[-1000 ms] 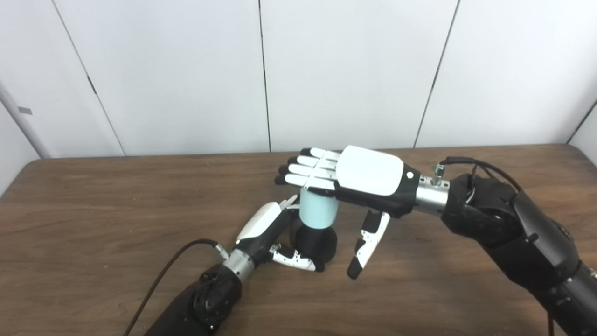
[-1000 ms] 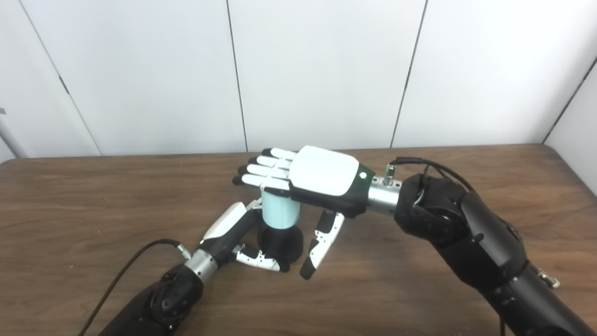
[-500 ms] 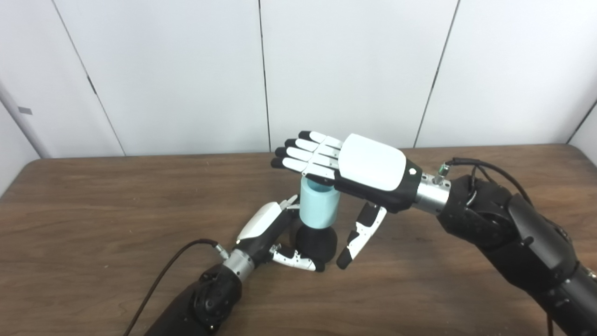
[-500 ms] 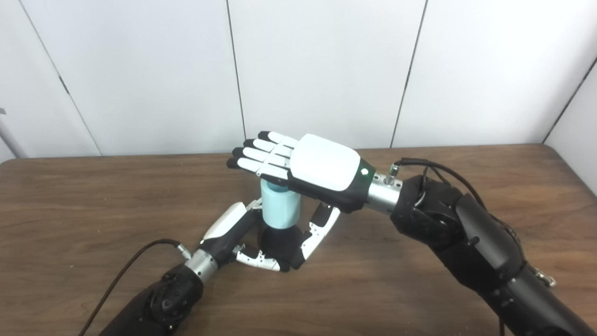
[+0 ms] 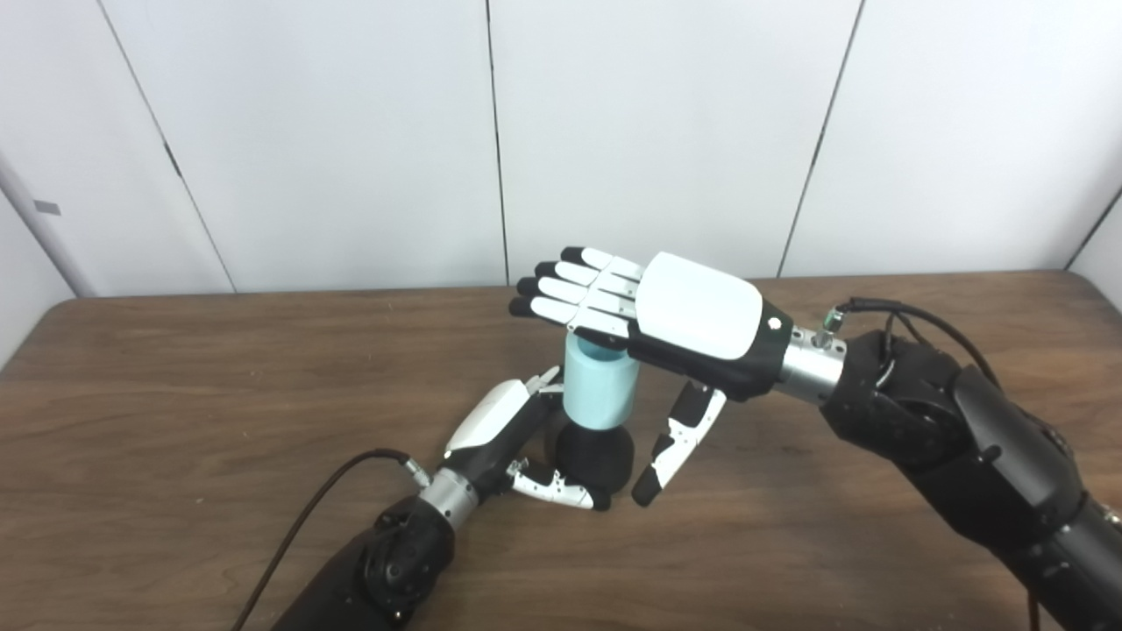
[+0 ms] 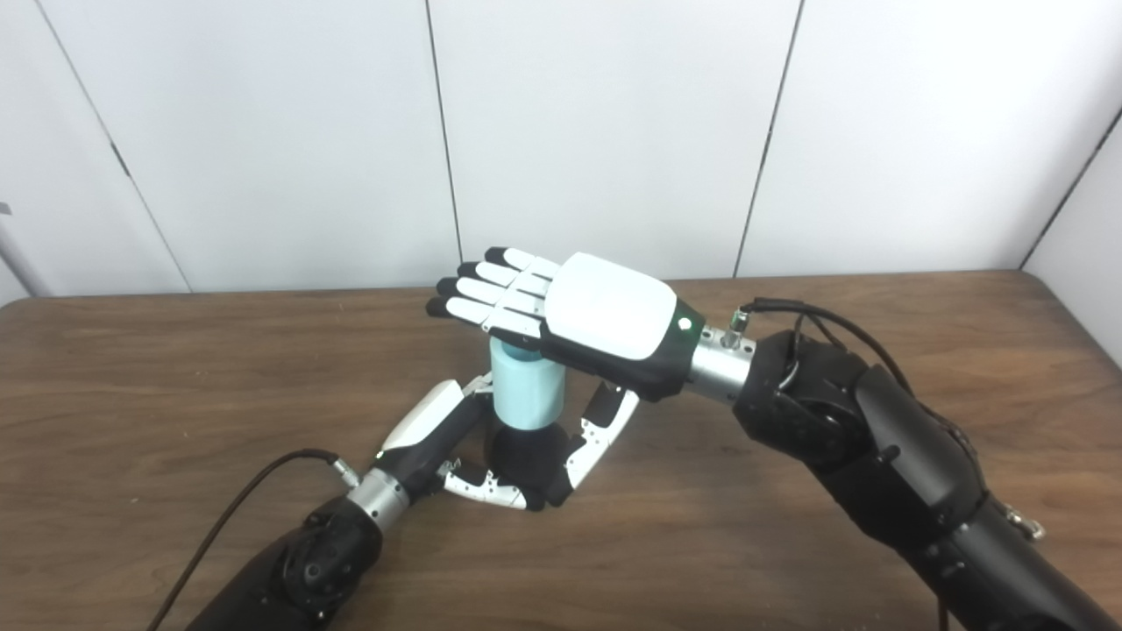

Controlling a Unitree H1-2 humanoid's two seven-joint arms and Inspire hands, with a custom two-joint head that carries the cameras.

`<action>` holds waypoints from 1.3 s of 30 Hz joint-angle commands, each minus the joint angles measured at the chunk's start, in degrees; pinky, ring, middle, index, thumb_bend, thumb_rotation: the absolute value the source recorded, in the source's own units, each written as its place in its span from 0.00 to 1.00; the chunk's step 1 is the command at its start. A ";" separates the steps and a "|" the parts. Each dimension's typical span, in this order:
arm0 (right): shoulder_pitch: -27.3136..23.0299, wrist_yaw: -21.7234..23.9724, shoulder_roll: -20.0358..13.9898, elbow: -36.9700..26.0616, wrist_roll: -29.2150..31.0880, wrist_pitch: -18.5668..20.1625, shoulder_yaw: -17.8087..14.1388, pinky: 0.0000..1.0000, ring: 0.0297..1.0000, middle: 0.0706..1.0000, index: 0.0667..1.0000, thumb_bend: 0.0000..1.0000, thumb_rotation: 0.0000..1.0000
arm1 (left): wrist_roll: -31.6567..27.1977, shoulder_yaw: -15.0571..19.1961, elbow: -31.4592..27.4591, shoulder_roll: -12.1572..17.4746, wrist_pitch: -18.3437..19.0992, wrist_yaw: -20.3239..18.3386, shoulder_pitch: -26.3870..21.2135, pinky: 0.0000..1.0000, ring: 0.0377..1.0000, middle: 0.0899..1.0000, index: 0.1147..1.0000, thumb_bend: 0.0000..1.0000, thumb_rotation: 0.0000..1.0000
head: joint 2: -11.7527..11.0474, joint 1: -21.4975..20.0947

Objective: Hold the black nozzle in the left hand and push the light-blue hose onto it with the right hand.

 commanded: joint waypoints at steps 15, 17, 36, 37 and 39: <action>2.42 -0.53 -1.56 2.45 0.98 -1.20 3.04 1.00 1.00 1.00 1.00 0.88 0.77 | 5.12 -4.25 3.24 1.75 6.00 -7.35 5.34 1.00 1.00 0.77 0.42 0.52 0.08 | 0.26 -0.21; 2.31 -0.11 -1.56 2.40 1.20 -1.20 2.94 1.00 1.00 1.00 1.00 0.88 0.77 | 5.06 -4.26 3.22 1.70 6.17 -7.44 5.30 1.00 1.00 0.77 0.42 0.52 0.08 | 0.26 -0.23; -0.35 3.99 -0.10 -0.92 3.37 -1.12 -1.69 1.00 1.00 1.00 1.00 0.89 0.72 | 5.03 -4.26 2.78 1.69 6.48 -7.46 5.38 1.00 1.00 0.77 0.42 0.52 0.08 | 0.28 -0.19; -0.50 3.73 -0.05 -0.96 3.25 -1.16 -1.92 1.00 1.00 1.00 1.00 0.89 0.72 | 5.04 -4.27 2.77 1.70 6.44 -7.43 5.38 1.00 1.00 0.77 0.42 0.52 0.08 | 0.27 -0.19; -0.69 3.19 -0.02 -0.97 2.93 -1.18 -2.15 1.00 1.00 1.00 1.00 0.88 0.72 | 5.07 -4.28 2.80 1.71 6.32 -7.37 5.36 1.00 1.00 0.77 0.42 0.52 0.08 | 0.29 -0.26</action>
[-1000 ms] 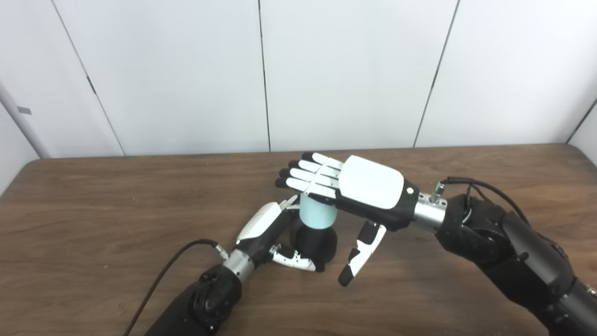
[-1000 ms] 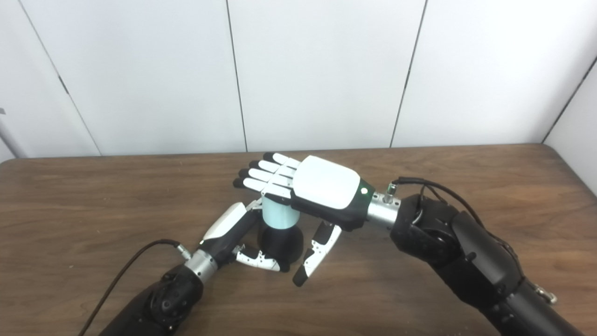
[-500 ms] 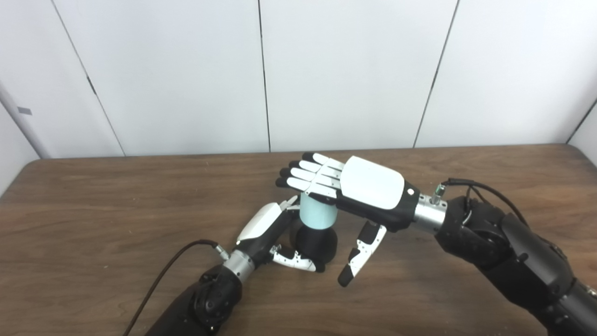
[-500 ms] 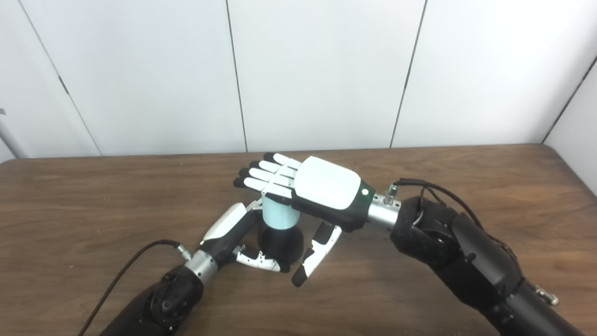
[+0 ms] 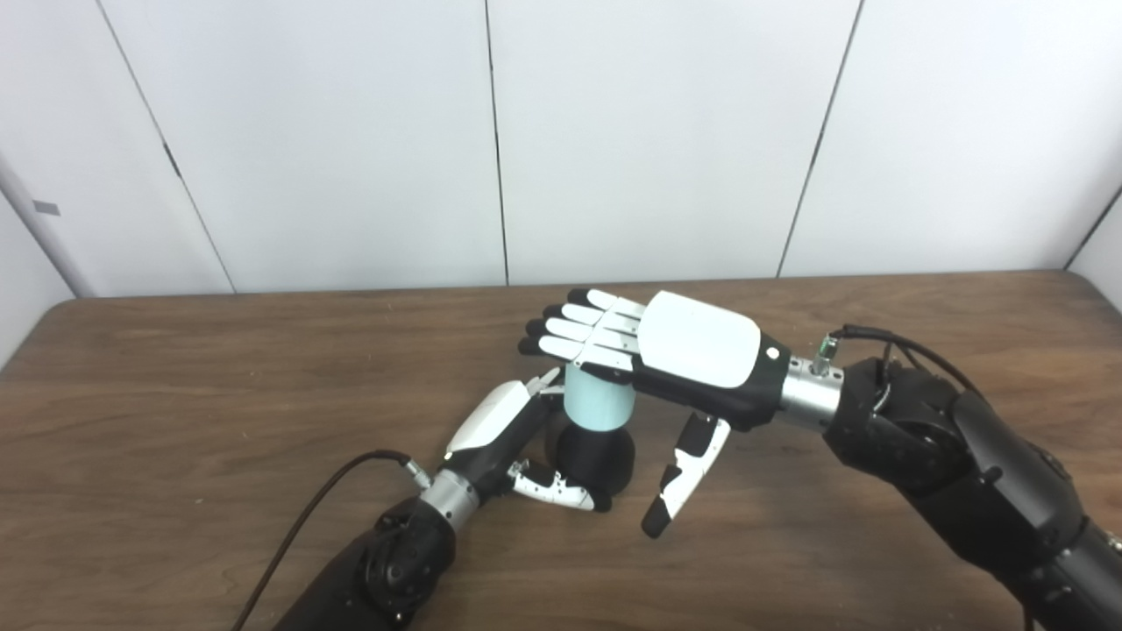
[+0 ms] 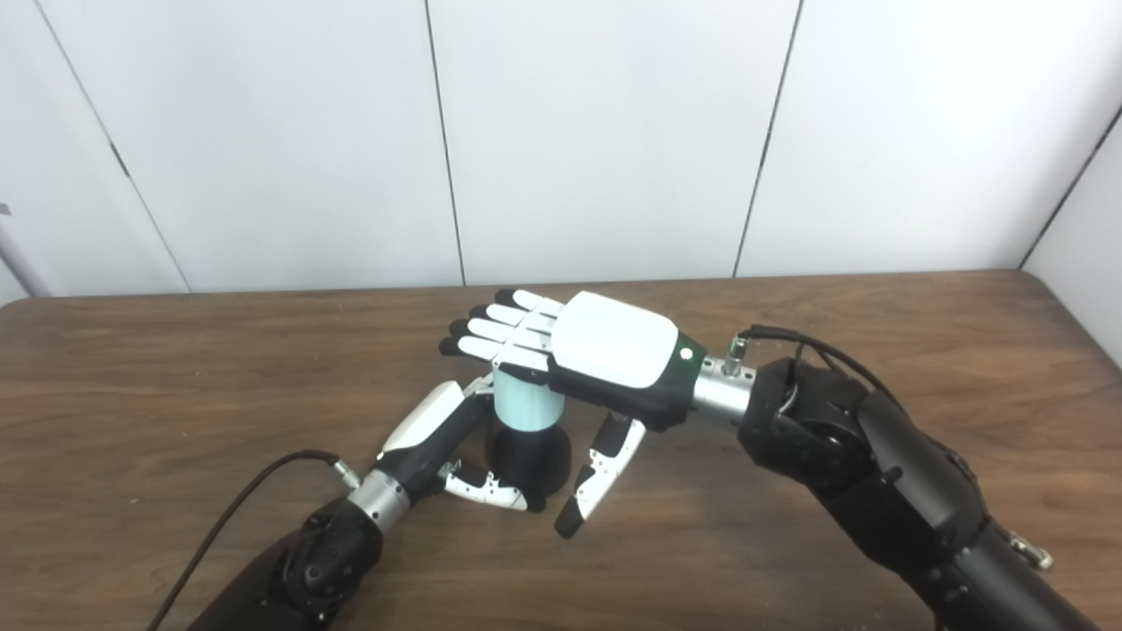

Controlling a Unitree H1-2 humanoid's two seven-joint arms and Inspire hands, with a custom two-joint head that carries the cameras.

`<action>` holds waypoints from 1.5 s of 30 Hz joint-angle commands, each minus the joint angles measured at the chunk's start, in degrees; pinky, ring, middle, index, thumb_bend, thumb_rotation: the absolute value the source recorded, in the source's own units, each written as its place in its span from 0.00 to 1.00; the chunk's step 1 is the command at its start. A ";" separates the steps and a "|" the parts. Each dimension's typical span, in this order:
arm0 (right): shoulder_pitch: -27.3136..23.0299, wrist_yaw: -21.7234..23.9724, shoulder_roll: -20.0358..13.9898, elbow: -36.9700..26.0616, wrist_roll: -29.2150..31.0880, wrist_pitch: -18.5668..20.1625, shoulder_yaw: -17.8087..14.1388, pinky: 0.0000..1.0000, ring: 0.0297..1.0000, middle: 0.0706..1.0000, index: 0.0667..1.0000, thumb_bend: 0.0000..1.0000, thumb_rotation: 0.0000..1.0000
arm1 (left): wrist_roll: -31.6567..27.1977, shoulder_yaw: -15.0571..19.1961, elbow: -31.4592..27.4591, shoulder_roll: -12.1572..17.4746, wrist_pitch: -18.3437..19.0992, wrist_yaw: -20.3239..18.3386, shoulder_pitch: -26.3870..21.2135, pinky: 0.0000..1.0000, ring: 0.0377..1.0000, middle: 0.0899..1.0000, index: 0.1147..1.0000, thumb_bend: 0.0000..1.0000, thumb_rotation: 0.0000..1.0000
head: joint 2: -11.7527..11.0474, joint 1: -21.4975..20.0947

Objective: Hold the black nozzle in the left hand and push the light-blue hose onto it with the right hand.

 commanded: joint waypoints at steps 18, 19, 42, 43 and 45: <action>-3.29 -5.02 -0.39 -0.80 -1.29 -1.19 -1.59 1.00 1.00 1.00 1.00 0.85 0.69 | 5.15 -4.22 3.84 1.50 5.31 -7.16 4.97 1.00 1.00 0.77 0.42 0.52 0.08 | 0.08 0.10; -3.38 -5.21 -0.46 -0.65 -1.48 -1.20 -1.54 1.00 1.00 1.00 1.00 0.85 0.69 | 5.18 -4.23 3.84 1.48 5.35 -7.14 4.97 1.00 1.00 0.77 0.42 0.52 0.08 | 0.06 0.14; -2.22 -3.95 -0.74 1.20 -2.35 -1.20 0.45 1.00 1.00 1.00 1.00 0.86 0.70 | 4.91 -4.26 2.98 1.62 6.03 -7.41 5.01 1.00 1.00 0.77 0.42 0.52 0.08 | 0.31 0.26; -2.18 -3.92 -0.77 1.20 -2.38 -1.20 0.62 1.00 1.00 1.00 1.00 0.86 0.70 | 4.83 -4.22 2.97 1.62 6.02 -7.44 5.01 1.00 1.00 0.77 0.42 0.52 0.08 | 0.33 0.25; -2.06 -3.76 -0.91 1.15 -2.30 -1.20 1.08 1.00 1.00 1.00 1.00 0.86 0.70 | 4.84 -4.23 2.94 1.63 6.02 -7.42 5.05 1.00 1.00 0.77 0.42 0.52 0.08 | 0.32 0.26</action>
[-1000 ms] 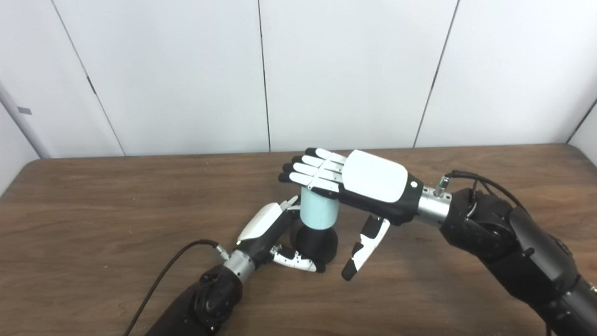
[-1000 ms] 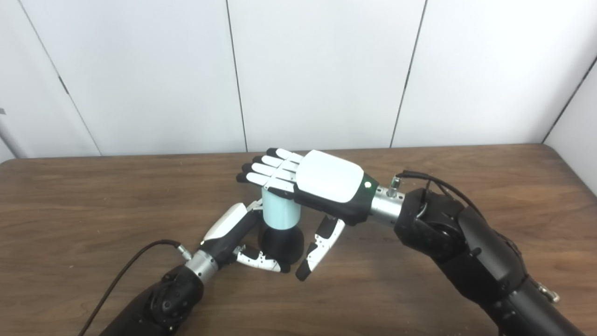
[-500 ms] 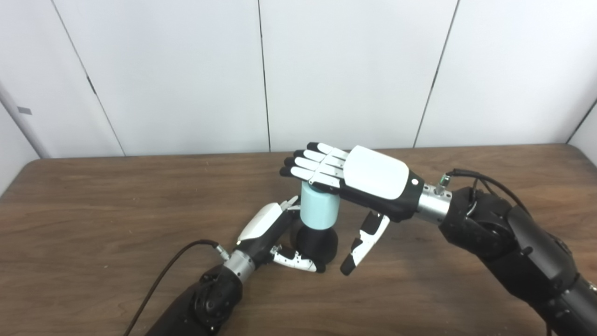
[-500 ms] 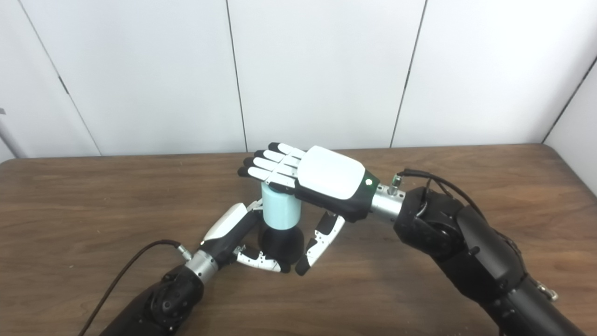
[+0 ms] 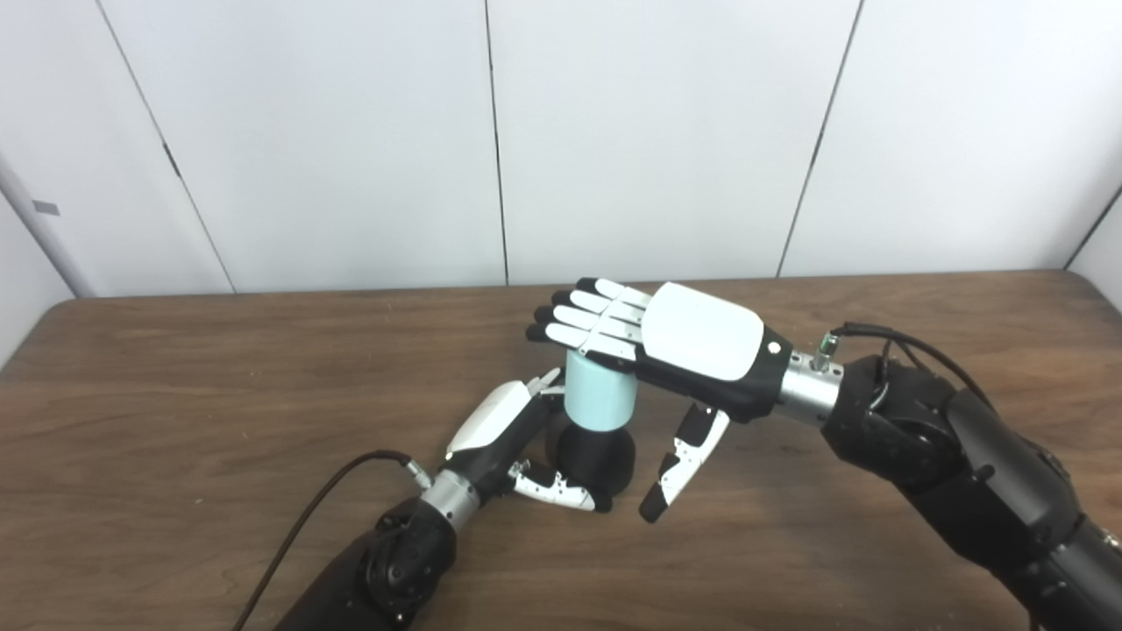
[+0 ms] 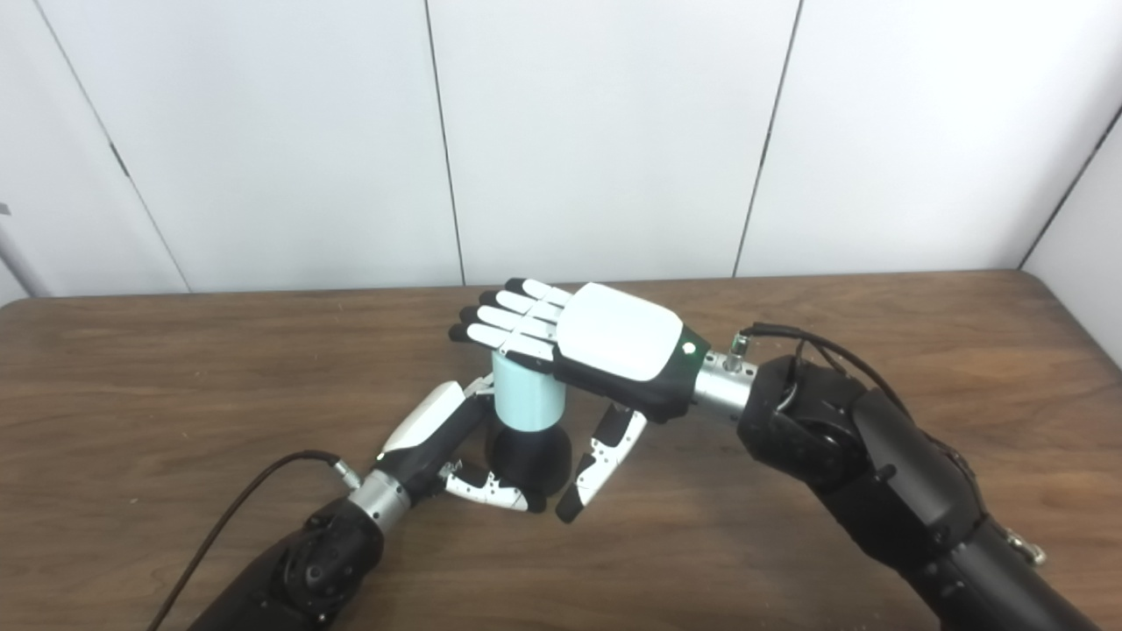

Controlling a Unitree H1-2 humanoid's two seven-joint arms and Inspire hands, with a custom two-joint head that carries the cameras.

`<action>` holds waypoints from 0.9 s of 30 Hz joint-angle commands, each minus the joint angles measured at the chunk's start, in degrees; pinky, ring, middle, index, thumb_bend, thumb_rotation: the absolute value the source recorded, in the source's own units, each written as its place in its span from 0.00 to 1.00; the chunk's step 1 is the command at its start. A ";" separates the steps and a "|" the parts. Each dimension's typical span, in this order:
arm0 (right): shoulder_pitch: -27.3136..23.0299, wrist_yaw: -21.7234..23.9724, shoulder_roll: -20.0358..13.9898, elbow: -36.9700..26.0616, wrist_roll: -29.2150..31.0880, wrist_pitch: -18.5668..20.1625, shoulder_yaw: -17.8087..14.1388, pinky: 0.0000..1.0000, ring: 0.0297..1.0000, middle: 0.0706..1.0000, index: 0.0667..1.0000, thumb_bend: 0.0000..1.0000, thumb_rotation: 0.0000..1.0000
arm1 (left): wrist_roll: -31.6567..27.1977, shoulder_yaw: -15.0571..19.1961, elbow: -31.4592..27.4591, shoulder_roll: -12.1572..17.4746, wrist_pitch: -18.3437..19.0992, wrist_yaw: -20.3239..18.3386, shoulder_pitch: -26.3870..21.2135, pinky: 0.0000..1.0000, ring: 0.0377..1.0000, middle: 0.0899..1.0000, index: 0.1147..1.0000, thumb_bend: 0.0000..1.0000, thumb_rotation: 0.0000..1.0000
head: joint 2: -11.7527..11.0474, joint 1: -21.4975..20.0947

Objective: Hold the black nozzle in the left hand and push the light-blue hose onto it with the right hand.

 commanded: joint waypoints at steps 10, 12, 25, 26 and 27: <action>-1.84 -0.69 -2.03 0.19 1.12 -1.20 3.38 1.00 1.00 1.00 1.00 0.86 0.74 | 4.92 -4.13 3.50 1.68 5.19 -7.47 5.03 1.00 1.00 0.77 0.42 0.52 0.08 | 0.24 -0.06; -2.00 -0.55 -2.27 0.37 1.39 -1.21 3.81 1.00 1.00 1.00 1.00 0.86 0.75 | 4.92 -4.15 3.28 1.75 5.36 -7.61 5.07 1.00 1.00 0.77 0.42 0.52 0.08 | 0.29 -0.05; -2.04 -1.86 -4.21 1.88 1.85 -1.21 7.68 1.00 1.00 1.00 1.00 0.86 0.79 | 4.83 -4.26 3.22 1.89 5.53 -7.88 5.03 1.00 1.00 0.77 0.41 0.52 0.08 | 0.40 -0.12; -2.10 -1.78 -4.27 1.85 1.95 -1.21 7.67 1.00 1.00 1.00 1.00 0.86 0.79 | 4.78 -4.24 3.14 1.94 5.55 -7.94 5.07 1.00 1.00 0.77 0.41 0.52 0.08 | 0.44 -0.23; -2.11 -1.70 -4.31 1.74 2.02 -1.21 7.59 1.00 1.00 1.00 1.00 0.85 0.79 | 4.74 -4.23 3.14 1.97 5.55 -7.98 5.09 1.00 1.00 0.77 0.41 0.52 0.08 | 0.44 -0.23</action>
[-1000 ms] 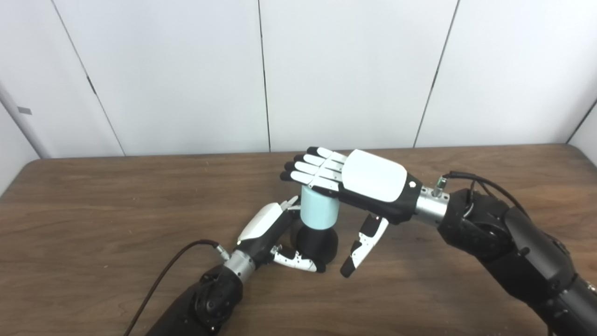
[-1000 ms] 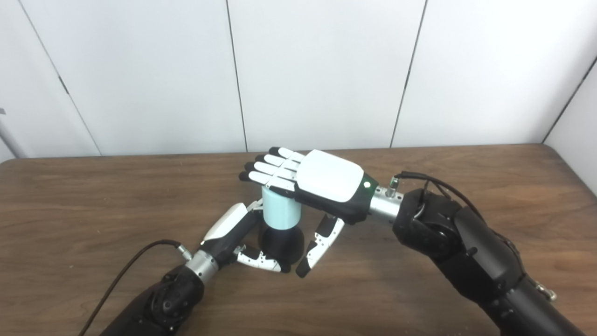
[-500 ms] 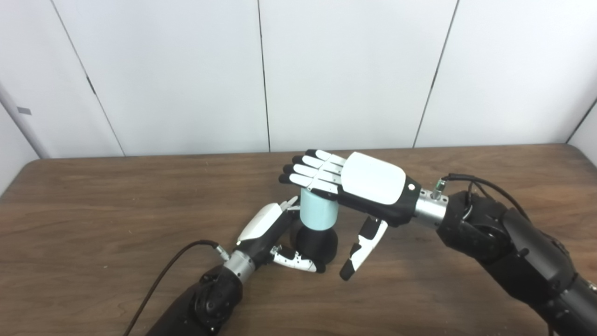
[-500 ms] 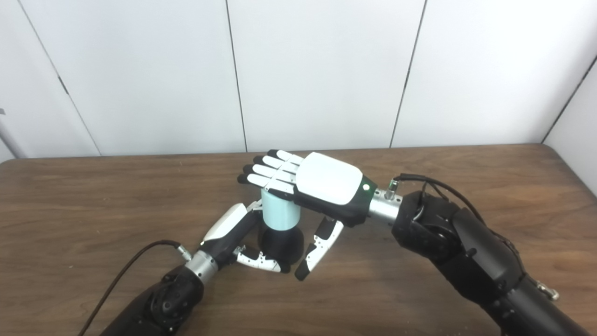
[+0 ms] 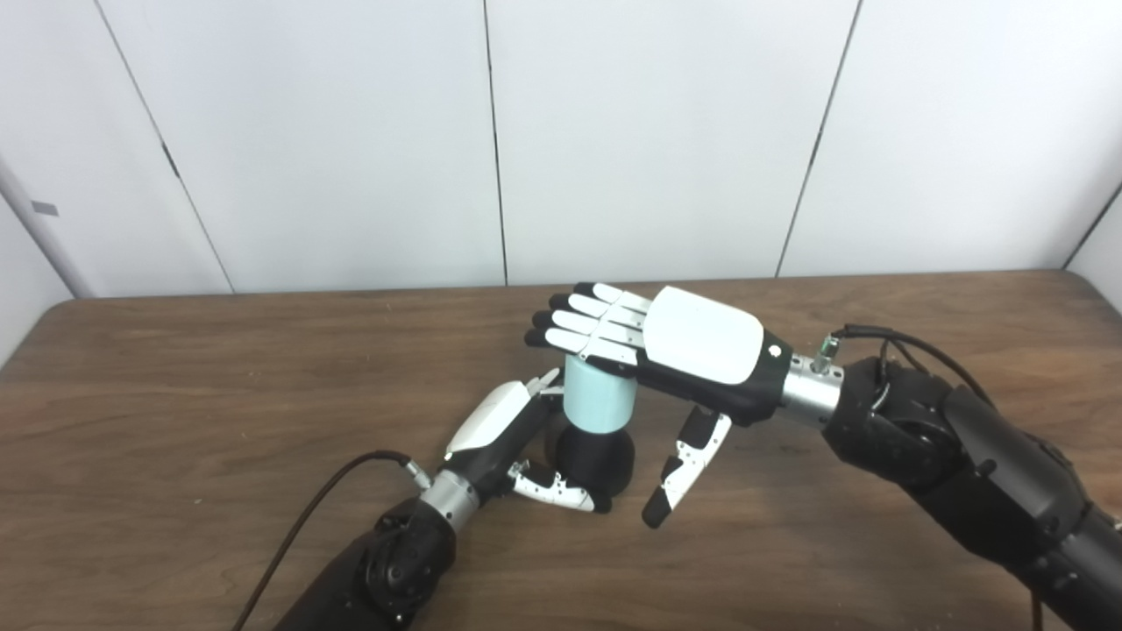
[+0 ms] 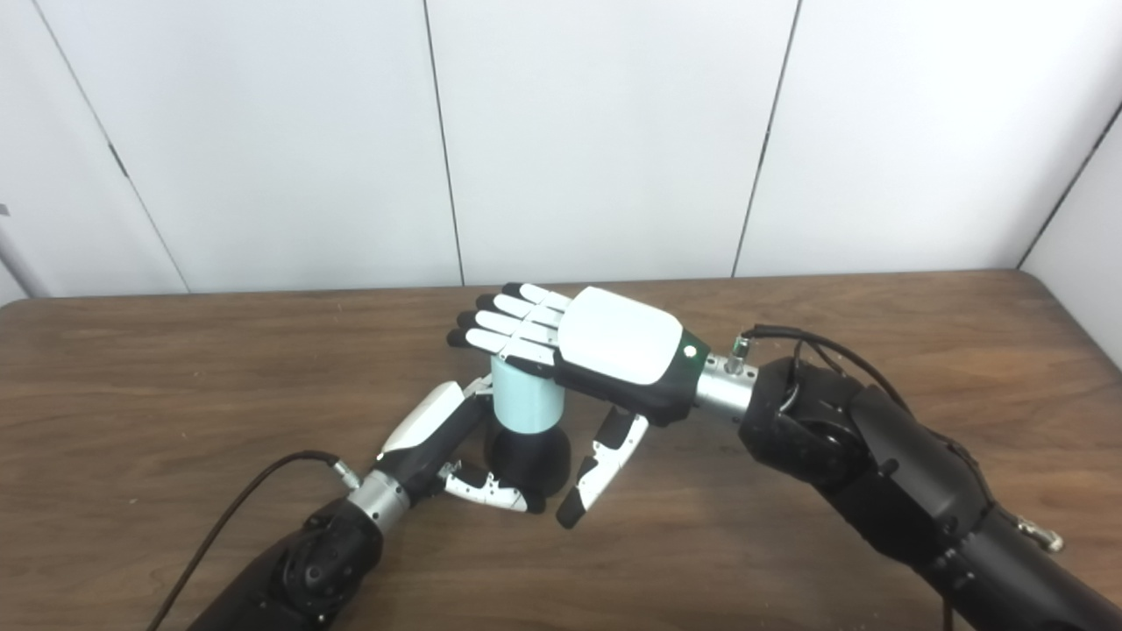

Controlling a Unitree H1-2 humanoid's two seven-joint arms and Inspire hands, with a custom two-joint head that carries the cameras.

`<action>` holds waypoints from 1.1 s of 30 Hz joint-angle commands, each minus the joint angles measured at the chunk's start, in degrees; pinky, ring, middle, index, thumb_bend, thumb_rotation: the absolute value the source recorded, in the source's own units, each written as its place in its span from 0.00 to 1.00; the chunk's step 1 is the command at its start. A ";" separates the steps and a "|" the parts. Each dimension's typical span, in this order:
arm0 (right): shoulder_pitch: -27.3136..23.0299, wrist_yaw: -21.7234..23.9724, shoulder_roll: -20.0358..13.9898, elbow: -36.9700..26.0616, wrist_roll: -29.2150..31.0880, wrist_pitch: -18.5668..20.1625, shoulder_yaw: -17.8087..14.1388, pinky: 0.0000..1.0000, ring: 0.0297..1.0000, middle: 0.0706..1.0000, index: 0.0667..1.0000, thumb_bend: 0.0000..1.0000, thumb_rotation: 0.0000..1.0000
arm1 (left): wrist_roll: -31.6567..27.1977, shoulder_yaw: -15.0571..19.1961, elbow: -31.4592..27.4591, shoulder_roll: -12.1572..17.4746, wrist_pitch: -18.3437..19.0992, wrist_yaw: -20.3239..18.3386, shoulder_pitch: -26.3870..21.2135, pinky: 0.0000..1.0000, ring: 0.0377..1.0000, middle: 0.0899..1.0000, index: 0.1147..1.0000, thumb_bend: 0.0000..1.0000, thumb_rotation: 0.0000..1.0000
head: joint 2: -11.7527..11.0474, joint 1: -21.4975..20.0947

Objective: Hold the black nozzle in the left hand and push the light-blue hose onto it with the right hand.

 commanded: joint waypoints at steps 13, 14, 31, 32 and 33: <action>0.14 1.15 -1.79 0.24 -1.28 -1.41 2.22 1.00 1.00 1.00 1.00 0.85 0.78 | 4.97 -4.33 3.26 2.02 5.16 -8.01 4.98 1.00 1.00 0.76 0.41 0.52 0.08 | 0.10 0.02; 0.15 1.03 -1.84 0.15 -1.36 -1.41 2.25 1.00 1.00 1.00 1.00 0.85 0.78 | 4.98 -4.33 3.24 2.02 5.16 -8.00 4.96 1.00 1.00 0.76 0.41 0.52 0.08 | 0.10 0.02; -1.54 -5.65 -4.45 -0.21 -4.83 -1.41 7.00 1.00 1.00 1.00 1.00 0.83 0.78 | 4.67 -4.15 3.25 1.93 5.25 -8.02 5.02 1.00 1.00 0.76 0.41 0.52 0.08 | 0.20 0.05; -1.72 -6.08 -4.62 -0.14 -4.99 -1.41 7.39 1.00 1.00 1.00 1.00 0.83 0.78 | 4.66 -4.15 3.29 1.93 5.26 -8.04 5.02 1.00 1.00 0.76 0.41 0.52 0.08 | 0.20 0.05; -1.95 -6.51 -4.79 -0.02 -5.20 -1.41 7.81 1.00 1.00 1.00 1.00 0.83 0.78 | 4.66 -4.16 3.30 1.93 5.27 -8.07 5.02 1.00 1.00 0.76 0.41 0.52 0.08 | 0.27 0.07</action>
